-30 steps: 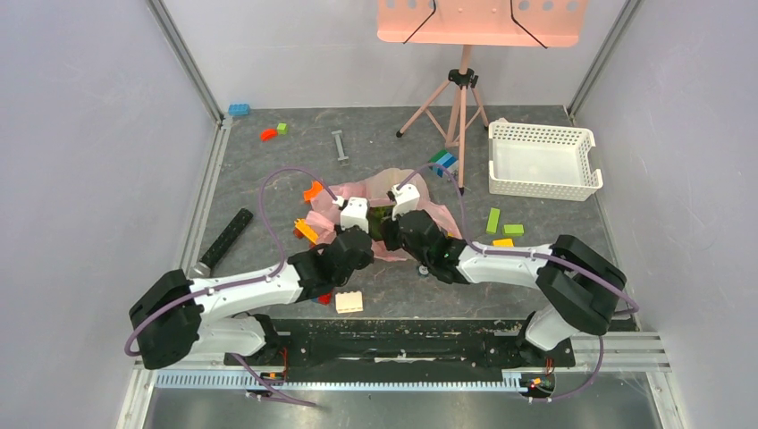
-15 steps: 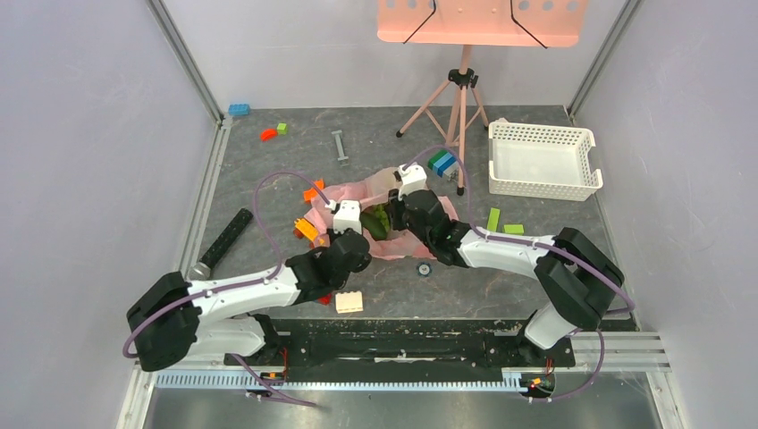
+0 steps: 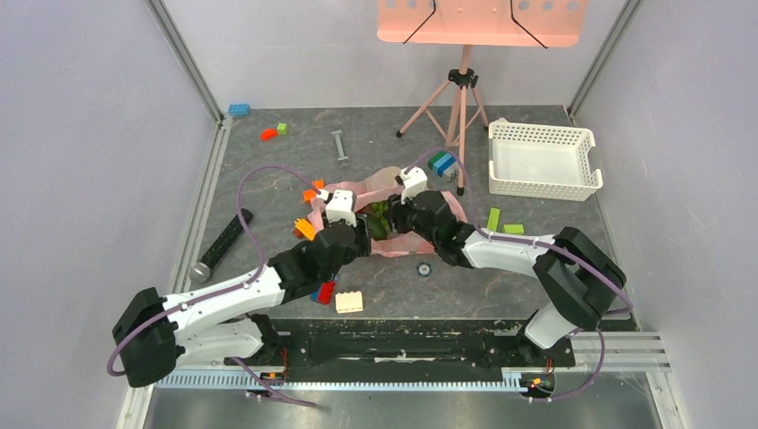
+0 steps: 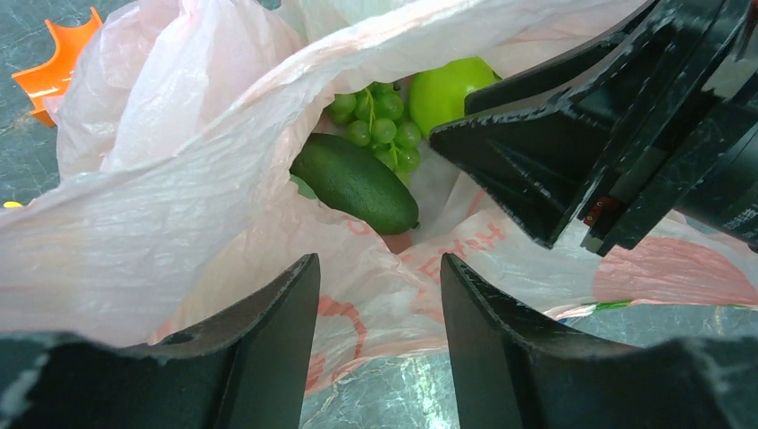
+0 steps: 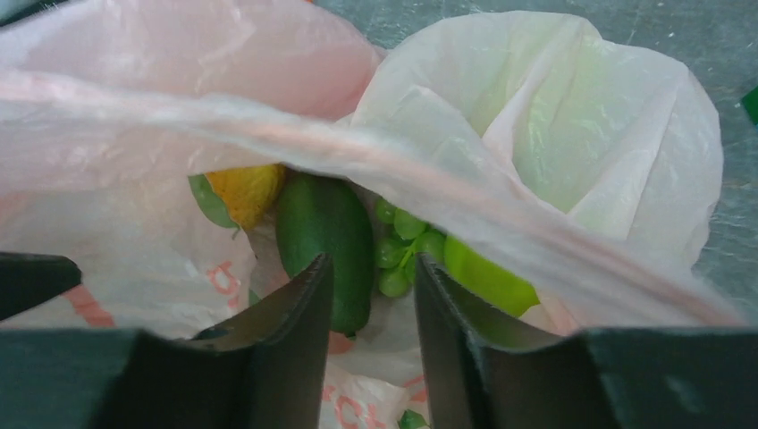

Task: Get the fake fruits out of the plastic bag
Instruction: Adjust the plastic bag at the center of the board.

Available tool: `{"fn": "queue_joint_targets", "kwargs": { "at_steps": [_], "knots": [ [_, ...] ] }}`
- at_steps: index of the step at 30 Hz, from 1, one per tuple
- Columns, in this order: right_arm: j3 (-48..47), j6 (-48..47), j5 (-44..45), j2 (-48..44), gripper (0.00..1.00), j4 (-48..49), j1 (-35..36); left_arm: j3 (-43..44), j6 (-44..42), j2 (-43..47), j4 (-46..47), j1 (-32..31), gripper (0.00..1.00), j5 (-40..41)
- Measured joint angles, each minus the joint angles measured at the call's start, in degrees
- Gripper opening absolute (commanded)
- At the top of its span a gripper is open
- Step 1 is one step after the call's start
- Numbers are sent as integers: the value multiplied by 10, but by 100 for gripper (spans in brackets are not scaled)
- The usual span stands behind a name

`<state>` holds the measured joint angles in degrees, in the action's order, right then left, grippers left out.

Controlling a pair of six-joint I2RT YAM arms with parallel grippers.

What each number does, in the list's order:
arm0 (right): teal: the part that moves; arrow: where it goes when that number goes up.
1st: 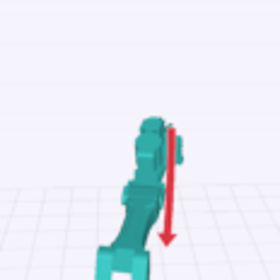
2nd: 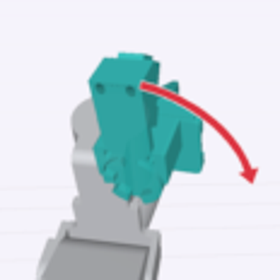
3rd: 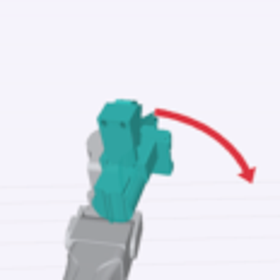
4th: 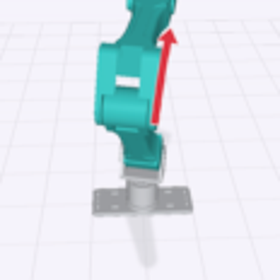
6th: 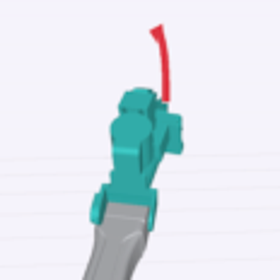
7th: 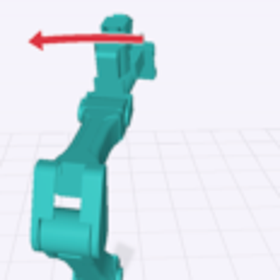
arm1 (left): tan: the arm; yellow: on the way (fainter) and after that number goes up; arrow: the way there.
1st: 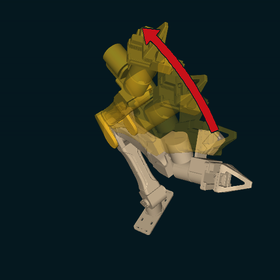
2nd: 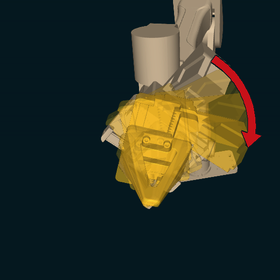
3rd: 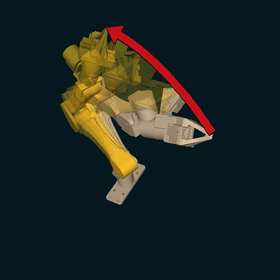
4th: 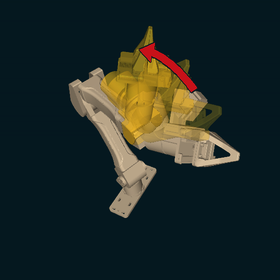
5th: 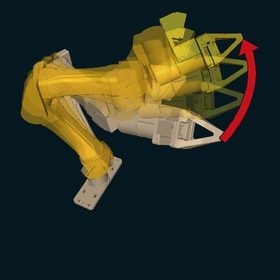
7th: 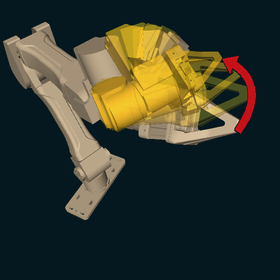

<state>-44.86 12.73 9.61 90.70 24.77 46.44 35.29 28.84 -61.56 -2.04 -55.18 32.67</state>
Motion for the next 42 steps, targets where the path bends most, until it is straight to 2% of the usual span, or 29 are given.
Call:
{"fn": "queue_joint_targets", "kwargs": {
  "at_steps": [2,7,12,19,23,26,29,34,42],
  "knots": [
    [-1,8,-16,0,29,2,-8,0,0,1,3,5,53,-3],
    [-30,12,-39,19,26,-7,-16,-10,0,1,50,15,40,-16],
    [-34,16,-26,21,32,-17,-16,-47,-11,-17,148,22,40,-18],
    [-35,14,18,21,39,-32,-16,-52,-46,-97,236,28,41,-33],
    [-49,-3,38,21,40,-61,-16,-10,-57,-146,214,30,41,-49],
    [-58,-17,46,18,40,-75,-17,46,-72,-154,178,31,42,-62],
    [-59,-23,47,9,40,-84,-20,72,-77,-150,183,31,42,-61],
    [-67,-28,45,8,41,-104,-24,59,-79,-154,197,36,41,-54],
    [-88,-47,50,22,43,-125,-25,28,-78,-210,222,50,37,-64]
  ]
}}
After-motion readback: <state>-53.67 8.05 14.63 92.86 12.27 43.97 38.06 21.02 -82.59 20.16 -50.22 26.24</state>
